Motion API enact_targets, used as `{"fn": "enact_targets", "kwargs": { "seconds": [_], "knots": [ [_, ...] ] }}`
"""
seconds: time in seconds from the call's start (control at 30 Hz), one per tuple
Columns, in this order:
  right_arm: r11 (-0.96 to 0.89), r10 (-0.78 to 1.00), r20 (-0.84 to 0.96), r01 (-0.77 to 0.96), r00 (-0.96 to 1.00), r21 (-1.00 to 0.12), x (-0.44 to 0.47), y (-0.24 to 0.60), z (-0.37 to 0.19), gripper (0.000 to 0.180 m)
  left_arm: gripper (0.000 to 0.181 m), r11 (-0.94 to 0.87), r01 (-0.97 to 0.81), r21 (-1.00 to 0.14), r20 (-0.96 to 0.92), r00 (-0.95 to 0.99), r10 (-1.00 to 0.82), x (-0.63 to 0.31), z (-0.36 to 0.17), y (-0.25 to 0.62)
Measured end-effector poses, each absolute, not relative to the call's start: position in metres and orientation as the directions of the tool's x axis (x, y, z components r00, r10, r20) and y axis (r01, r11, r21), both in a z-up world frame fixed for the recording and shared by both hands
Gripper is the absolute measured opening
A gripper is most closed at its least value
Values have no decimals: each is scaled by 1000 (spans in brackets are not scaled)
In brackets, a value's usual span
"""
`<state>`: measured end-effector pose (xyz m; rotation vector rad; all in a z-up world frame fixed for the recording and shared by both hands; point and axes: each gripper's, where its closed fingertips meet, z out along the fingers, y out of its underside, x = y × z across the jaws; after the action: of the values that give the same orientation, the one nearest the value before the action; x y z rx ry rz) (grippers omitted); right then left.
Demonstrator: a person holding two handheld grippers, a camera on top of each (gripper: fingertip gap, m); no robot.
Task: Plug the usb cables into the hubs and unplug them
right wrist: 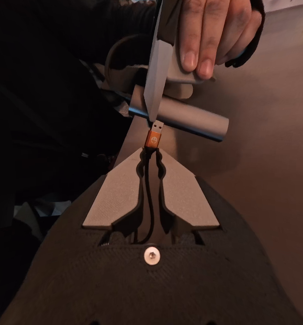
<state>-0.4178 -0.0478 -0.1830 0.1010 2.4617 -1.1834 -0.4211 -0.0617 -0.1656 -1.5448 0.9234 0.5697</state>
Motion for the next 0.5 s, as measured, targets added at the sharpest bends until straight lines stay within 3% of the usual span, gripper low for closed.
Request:
{"fn": "enact_targets", "kwargs": {
  "seconds": [0.3,0.5],
  "knots": [
    [723,-63,-361,207,-930,-659,-416,-43,-200,9,15,-42,-850,-524,-807,512,-294,-418,-182,-58],
    [740,-89,-310,145,-946,-656,-411,-43,-199,9,15,-21,-822,-569,-779,547,-308,-415,-182,-58]
  ]
}}
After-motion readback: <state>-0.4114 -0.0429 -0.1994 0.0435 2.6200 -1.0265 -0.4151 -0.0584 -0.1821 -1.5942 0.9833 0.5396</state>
